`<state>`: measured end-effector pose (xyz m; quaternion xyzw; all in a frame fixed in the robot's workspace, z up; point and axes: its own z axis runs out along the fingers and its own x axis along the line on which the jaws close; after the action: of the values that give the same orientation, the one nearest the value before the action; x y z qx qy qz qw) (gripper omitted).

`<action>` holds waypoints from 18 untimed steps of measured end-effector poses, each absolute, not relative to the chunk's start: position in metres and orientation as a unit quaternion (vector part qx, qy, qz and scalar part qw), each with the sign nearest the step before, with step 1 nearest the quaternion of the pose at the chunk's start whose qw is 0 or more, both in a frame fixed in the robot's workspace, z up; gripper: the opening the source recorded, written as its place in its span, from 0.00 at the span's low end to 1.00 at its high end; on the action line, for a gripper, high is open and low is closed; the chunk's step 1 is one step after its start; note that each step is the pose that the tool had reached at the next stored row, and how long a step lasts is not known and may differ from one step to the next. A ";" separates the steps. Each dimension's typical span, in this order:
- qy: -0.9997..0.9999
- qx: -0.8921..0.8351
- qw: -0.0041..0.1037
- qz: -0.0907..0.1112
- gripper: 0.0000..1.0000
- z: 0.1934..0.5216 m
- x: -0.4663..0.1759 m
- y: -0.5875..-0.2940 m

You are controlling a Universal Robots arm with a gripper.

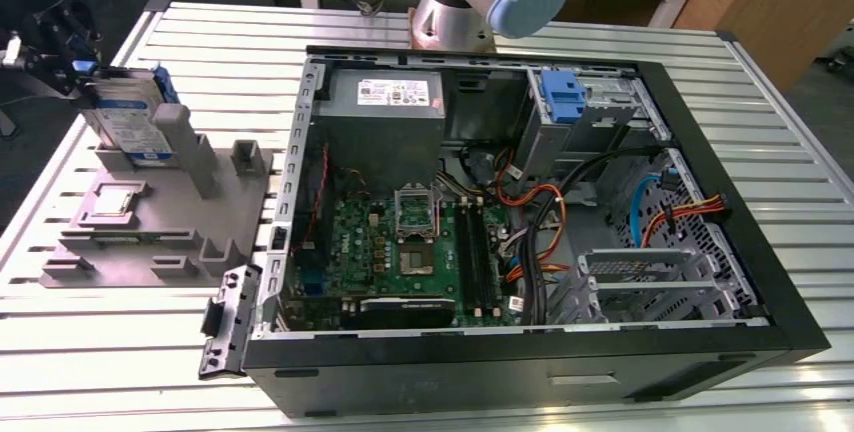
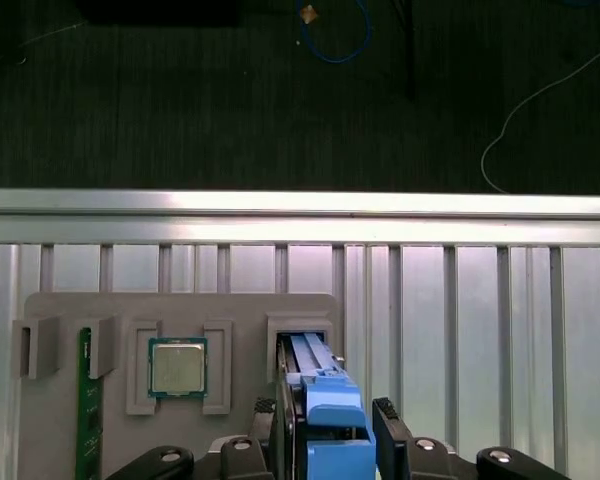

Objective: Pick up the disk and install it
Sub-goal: 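Pick up the disk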

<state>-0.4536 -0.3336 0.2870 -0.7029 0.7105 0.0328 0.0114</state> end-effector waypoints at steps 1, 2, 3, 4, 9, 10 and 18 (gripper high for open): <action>0.710 -0.703 0.011 0.033 0.53 0.287 -0.454 -0.334; 0.710 -0.703 0.011 0.033 0.46 0.287 -0.454 -0.334; 0.710 -0.703 0.011 0.033 0.46 0.287 -0.454 -0.334; 0.710 -0.703 0.011 0.033 0.46 0.287 -0.454 -0.334; 0.710 -0.703 0.011 0.032 0.46 0.287 -0.454 -0.335; 0.711 -0.703 0.011 0.032 0.46 0.287 -0.454 -0.335; 0.710 -0.703 0.011 0.032 0.38 0.287 -0.454 -0.335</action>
<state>-0.4536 -0.3349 0.2865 -0.7029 0.7105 0.0318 0.0110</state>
